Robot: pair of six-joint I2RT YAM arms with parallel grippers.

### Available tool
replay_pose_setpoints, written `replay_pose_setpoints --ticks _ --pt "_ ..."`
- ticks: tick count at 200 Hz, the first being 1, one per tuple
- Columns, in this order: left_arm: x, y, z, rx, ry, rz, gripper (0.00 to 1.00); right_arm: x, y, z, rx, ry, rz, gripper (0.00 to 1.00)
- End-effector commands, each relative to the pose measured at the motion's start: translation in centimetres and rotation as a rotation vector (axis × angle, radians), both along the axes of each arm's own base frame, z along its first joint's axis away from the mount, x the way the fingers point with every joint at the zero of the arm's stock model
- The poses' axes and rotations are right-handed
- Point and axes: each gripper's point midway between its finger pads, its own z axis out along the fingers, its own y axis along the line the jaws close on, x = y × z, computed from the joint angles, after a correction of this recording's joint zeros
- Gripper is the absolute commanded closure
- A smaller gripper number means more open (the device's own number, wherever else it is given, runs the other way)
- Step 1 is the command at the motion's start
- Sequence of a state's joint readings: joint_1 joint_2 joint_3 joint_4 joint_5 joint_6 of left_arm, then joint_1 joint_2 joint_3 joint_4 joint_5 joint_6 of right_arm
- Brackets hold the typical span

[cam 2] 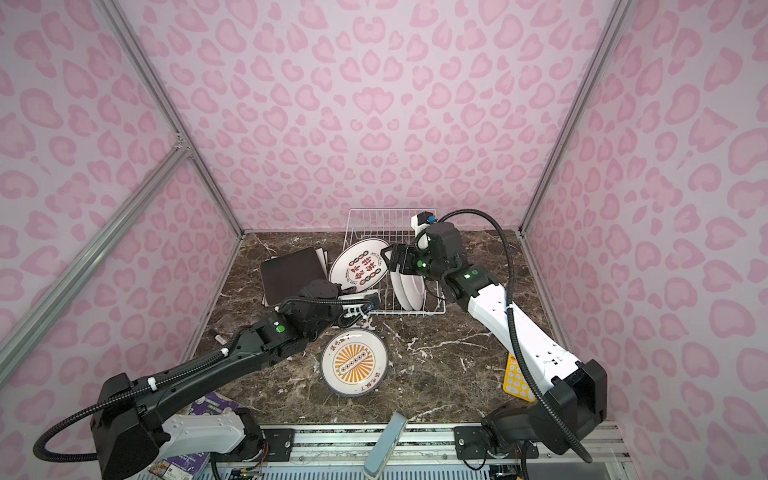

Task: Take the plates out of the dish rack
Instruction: 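Hold the printed plate upright while the right gripper reaches and grasps its rim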

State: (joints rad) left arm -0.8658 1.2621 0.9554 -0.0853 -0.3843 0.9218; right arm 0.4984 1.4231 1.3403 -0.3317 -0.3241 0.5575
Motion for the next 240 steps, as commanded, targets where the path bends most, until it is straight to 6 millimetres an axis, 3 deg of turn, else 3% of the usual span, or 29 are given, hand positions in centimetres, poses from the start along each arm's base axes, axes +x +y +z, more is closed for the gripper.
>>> replay_pose_setpoints --ticks 1,78,169,196,216,240 --pt "1.1 -0.4 2.3 -0.023 -0.128 0.031 0.97 0.3 0.2 -1.4 -0.01 0.064 -0.018 0.17" --pt "0.7 -1.1 2.4 0.021 -0.214 0.009 0.97 0.9 3.0 -3.0 -0.027 0.116 0.037 0.42" --pt "0.7 -0.7 1.6 0.026 -0.201 0.032 0.96 1.0 4.9 -3.3 0.075 0.151 0.075 0.89" --pt "0.9 -0.7 1.9 -0.011 -0.191 0.058 0.82 0.8 5.0 -3.3 0.096 0.149 0.08 1.0" --pt "1.3 -0.8 2.2 -0.05 -0.167 0.086 0.68 0.7 4.8 -3.2 0.107 0.142 0.073 1.0" --pt "1.5 -0.9 2.1 -0.058 -0.153 0.096 0.64 0.7 4.5 -2.9 0.12 0.123 0.058 1.0"
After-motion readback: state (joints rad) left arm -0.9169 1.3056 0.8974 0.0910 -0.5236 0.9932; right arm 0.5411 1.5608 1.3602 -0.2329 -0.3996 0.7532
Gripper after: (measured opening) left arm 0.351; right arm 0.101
